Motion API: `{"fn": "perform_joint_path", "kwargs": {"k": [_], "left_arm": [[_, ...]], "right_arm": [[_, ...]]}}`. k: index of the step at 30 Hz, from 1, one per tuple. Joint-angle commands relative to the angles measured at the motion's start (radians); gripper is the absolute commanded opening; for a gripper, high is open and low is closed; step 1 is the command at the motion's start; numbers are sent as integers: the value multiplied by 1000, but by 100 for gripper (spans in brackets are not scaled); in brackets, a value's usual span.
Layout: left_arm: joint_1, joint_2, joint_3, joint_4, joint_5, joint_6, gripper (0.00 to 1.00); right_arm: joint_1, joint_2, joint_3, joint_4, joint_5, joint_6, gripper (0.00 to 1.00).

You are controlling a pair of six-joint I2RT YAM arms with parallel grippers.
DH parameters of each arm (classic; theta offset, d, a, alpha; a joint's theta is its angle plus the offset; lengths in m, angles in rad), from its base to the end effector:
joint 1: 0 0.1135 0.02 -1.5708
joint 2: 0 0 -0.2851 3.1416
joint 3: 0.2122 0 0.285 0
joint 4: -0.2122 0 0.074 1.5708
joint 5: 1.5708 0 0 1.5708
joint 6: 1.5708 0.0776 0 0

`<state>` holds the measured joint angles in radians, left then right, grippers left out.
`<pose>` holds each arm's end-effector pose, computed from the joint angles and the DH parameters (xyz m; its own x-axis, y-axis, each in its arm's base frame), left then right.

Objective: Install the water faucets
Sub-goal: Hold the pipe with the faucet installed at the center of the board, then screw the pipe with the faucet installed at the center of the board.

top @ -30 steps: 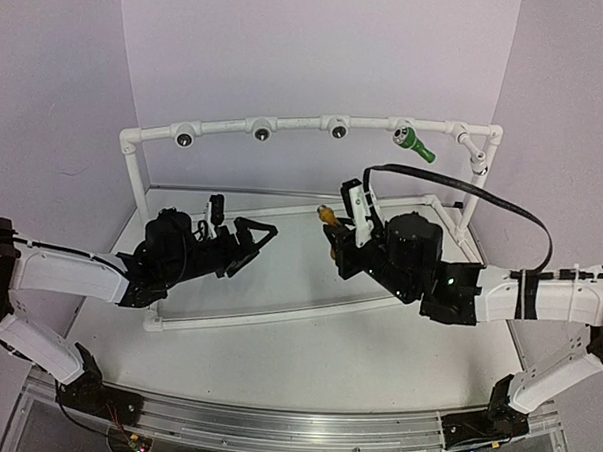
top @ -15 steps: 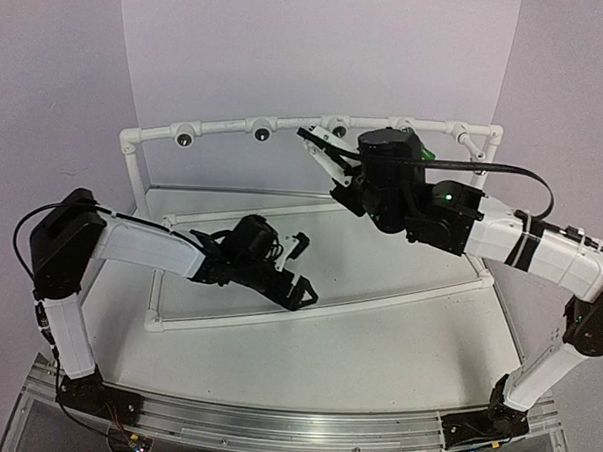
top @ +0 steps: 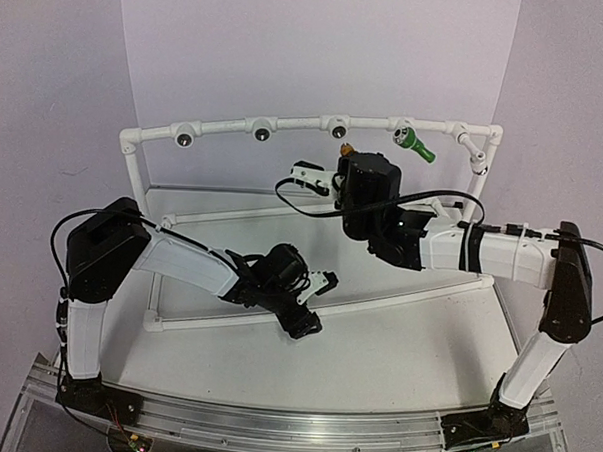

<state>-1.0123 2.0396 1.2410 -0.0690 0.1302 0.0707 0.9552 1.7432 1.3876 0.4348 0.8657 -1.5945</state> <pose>0.2478 -0.4156 0.0950 -0.3406 0.6773 -0.6520 0.9117 0.4074 -0.0531 0.3225 0.3536 0.3635 0.0896 -0.9953 -0.0366 0.0478 0.0410 -0.9980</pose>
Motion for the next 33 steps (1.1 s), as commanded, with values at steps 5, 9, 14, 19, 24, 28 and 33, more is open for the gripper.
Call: {"fn": "perform_joint_path", "kwargs": {"k": [5,9,14,19,24,28,33], "left_arm": [[24,59,-52,46,-24,81,67],[17,86,-58,42,-60,94,46],[12,114,-43,37,-99,109,22],[12,134,-38,36,-111,116,8],[12,136,-44,36,-121,122,0],[13,134,-46,37,-111,124,0],[14,132,-47,38,-96,127,0]], "right_arm": [[-8,-75,-37,170,-47,-133,0],[-3,-117,-30,51,-54,-55,0],[-2,-134,-16,29,-57,-54,0],[-1,-150,-24,51,-66,-81,0],[-15,-117,-5,78,-90,-83,0],[-28,-92,19,77,-114,-72,0],[-31,-68,41,48,-122,-46,0]]}}
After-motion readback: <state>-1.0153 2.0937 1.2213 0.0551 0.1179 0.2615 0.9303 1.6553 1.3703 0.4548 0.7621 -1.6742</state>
